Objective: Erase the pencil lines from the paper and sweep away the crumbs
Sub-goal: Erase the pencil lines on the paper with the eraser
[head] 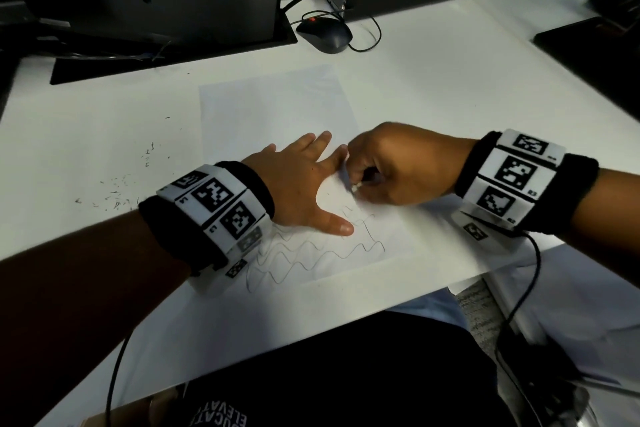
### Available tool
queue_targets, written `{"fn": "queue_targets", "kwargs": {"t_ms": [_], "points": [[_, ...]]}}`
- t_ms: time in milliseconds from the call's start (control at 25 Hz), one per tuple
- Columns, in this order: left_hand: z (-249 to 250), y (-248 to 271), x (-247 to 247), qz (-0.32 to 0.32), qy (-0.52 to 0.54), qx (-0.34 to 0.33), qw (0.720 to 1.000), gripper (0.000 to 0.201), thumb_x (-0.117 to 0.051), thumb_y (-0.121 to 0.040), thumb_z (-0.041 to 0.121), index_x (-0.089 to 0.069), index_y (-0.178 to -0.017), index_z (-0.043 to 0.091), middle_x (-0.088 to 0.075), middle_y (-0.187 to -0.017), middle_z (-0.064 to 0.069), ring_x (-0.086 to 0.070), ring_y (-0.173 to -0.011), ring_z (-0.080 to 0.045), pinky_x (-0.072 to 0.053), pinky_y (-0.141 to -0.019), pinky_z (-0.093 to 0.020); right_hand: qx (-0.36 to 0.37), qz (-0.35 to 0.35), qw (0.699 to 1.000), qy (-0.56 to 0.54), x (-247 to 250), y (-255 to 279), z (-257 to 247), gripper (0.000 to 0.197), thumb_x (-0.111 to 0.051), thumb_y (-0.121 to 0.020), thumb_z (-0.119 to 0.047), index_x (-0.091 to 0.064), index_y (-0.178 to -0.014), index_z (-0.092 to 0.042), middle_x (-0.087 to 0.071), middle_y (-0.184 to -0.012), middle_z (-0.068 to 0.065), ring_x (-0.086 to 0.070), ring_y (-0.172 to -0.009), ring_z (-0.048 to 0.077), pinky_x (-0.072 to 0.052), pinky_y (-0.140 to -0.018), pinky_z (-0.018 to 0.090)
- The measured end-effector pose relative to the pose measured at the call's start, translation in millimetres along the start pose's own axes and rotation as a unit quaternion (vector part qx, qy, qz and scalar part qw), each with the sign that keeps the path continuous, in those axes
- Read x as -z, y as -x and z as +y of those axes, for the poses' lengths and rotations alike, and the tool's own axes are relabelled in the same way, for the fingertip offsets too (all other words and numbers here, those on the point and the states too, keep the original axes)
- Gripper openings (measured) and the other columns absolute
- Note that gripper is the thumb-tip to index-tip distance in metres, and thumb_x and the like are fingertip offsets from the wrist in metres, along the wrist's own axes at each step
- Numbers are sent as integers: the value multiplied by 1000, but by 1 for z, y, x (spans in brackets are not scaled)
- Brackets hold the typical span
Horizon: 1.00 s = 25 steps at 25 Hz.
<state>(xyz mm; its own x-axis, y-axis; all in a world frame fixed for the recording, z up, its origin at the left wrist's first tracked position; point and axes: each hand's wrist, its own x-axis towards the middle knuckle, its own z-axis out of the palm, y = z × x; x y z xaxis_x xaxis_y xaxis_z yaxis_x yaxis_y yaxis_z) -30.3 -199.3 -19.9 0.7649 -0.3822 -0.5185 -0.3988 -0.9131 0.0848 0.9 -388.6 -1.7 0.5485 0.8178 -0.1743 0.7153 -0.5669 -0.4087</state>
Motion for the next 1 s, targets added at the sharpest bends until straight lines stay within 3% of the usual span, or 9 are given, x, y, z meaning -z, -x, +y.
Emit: {"fn": "queue_targets", "kwargs": {"t_ms": [80,240,400,520,640,800,920,1000], "points": [[-1,1,0,-1,3,-4,1000,118,-44,-67,89,10,-157,35,20,-165,2,14,-152,-16,-9,-119,-54,18,-35,999,-14,-2,1,-6,7,-70,-81,-19,-74,-86,-19,-61,-78,-15,-54,-64,-1,-41,-61,14],[-1,2,1,-13,14,-8,1000,115,-47,-67,89,5,-157,39,22,-164,3,16,-151,-15,-7,-120,-53,-9,25,1000,12,0,-8,0,11,-67,-82,-21,-75,-90,-21,-68,-86,-7,-60,-74,10,-49,-69,25],[-2,6,2,-7,14,-10,1000,114,-51,-68,87,-1,-158,37,18,-165,1,13,-152,-15,-10,-122,-54,11,-64,997,-29,2,-7,-2,6,-70,-85,-21,-74,-89,-19,-69,-86,-9,-58,-70,2,-42,-64,10],[4,4,9,10,25,-16,1000,113,-58,-70,81,-6,-157,32,8,-166,-1,5,-153,-16,-17,-120,-52,-8,15,1000,-2,9,-7,15,8,-70,-85,-19,-75,-92,-20,-66,-87,-10,-53,-71,-5,-36,-65,5],[10,-2,10,36,44,-23,998,109,-60,-70,81,-16,-154,27,-7,-165,0,-9,-151,-16,-25,-118,-48,-19,31,999,4,6,-7,19,9,-72,-84,-19,-75,-92,-20,-60,-85,-15,-51,-70,-8,-35,-64,7],[13,-7,5,8,18,-10,1000,117,-51,-69,87,0,-158,31,14,-166,7,10,-152,-14,-12,-121,-54,1,23,1000,7,3,-1,11,7,-71,-83,-18,-75,-89,-19,-62,-84,-15,-52,-68,-4,-38,-64,15],[11,-7,6,0,6,-4,1000,120,-48,-69,87,5,-159,28,18,-165,5,12,-152,-14,-11,-120,-54,29,-59,998,-4,2,8,0,6,-71,-83,-19,-75,-87,-19,-67,-83,-10,-57,-69,1,-39,-63,8],[12,-7,6,-2,3,-5,1000,120,-48,-69,88,7,-158,29,19,-165,5,12,-152,-14,-11,-119,-54,17,-48,999,6,7,6,5,7,-69,-83,-20,-75,-88,-21,-66,-83,-11,-57,-70,2,-39,-65,9]]}}
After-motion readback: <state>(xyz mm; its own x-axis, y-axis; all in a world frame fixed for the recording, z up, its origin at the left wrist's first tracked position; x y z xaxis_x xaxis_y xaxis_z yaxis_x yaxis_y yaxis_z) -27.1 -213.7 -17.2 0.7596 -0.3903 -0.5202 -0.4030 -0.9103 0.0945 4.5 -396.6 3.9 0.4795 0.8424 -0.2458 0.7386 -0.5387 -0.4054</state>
